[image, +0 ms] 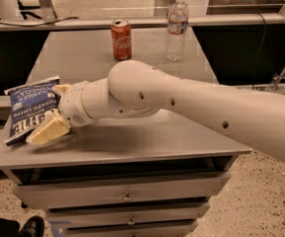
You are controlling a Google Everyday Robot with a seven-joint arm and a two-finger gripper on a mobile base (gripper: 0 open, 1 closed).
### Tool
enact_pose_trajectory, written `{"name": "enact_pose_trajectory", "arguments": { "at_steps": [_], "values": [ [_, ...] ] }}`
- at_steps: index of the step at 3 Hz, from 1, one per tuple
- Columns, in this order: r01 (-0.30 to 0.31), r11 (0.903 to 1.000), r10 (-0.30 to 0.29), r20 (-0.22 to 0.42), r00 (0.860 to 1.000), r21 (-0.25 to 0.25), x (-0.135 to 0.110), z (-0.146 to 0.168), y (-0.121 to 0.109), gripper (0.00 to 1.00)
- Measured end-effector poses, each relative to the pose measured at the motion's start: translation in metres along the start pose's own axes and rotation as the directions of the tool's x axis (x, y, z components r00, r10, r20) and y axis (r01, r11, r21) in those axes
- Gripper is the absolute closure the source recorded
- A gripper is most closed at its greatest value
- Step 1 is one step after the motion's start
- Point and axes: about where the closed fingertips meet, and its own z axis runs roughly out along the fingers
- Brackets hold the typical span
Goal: Pick blue chip bag
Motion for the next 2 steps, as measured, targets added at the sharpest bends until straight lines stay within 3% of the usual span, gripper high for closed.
{"name": "enact_pose_trajectory", "arguments": {
  "at_steps": [2],
  "values": [
    [-0.01,0.9994,0.01,0.013,1.0,0.033,0.0081,-0.0004,-0.0149,0.65]
  ]
}}
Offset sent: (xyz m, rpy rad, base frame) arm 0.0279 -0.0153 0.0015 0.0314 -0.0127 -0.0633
